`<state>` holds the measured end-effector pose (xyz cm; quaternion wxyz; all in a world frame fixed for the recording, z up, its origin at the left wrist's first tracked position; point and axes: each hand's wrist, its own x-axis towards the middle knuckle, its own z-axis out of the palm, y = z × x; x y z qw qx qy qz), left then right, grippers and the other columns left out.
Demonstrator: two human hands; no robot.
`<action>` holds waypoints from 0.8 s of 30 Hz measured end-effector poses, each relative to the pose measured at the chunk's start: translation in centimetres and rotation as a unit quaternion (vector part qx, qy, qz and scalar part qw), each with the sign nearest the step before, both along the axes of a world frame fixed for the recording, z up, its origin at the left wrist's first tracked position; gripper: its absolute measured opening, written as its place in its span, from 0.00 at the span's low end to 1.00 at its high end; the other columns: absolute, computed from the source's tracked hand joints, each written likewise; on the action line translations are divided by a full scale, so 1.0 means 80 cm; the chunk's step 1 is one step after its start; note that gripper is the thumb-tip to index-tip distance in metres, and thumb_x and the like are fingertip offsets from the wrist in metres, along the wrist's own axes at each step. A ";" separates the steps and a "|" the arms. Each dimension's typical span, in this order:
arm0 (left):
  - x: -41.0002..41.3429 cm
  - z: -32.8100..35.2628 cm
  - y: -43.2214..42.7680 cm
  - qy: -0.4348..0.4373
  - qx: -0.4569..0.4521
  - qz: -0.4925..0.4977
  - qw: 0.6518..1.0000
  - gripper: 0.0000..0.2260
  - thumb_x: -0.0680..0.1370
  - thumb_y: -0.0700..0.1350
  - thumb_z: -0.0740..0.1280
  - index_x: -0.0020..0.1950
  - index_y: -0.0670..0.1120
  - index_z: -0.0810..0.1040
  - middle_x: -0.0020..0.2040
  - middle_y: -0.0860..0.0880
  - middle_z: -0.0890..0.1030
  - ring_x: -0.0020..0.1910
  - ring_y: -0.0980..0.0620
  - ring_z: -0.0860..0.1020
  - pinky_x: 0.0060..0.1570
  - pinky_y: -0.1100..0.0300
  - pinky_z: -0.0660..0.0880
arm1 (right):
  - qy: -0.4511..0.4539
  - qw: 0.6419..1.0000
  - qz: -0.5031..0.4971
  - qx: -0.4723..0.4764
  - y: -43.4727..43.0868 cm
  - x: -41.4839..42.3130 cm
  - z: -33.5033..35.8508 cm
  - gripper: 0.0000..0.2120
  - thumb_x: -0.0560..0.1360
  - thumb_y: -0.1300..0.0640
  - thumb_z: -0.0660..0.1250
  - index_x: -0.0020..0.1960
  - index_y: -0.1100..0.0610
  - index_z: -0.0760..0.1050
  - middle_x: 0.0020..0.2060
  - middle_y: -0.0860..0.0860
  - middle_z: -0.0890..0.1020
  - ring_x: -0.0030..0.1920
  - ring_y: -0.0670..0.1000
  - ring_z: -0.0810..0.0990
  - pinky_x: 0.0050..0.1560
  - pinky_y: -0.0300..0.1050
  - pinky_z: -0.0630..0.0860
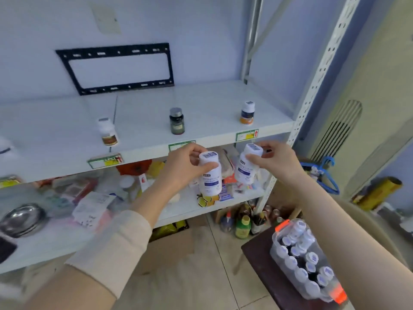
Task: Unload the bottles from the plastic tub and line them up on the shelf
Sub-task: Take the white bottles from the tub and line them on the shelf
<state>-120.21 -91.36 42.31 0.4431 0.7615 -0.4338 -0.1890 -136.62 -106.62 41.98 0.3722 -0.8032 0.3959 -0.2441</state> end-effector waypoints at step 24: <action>0.239 0.069 0.231 -0.060 -0.020 0.236 0.970 0.17 0.70 0.48 0.73 0.57 0.47 0.76 0.50 0.52 0.79 0.41 0.59 0.76 0.36 0.71 0.70 | -0.050 0.971 0.235 0.008 0.164 0.354 0.073 0.19 0.68 0.55 0.73 0.58 0.56 0.76 0.52 0.50 0.79 0.46 0.51 0.80 0.53 0.49 0.79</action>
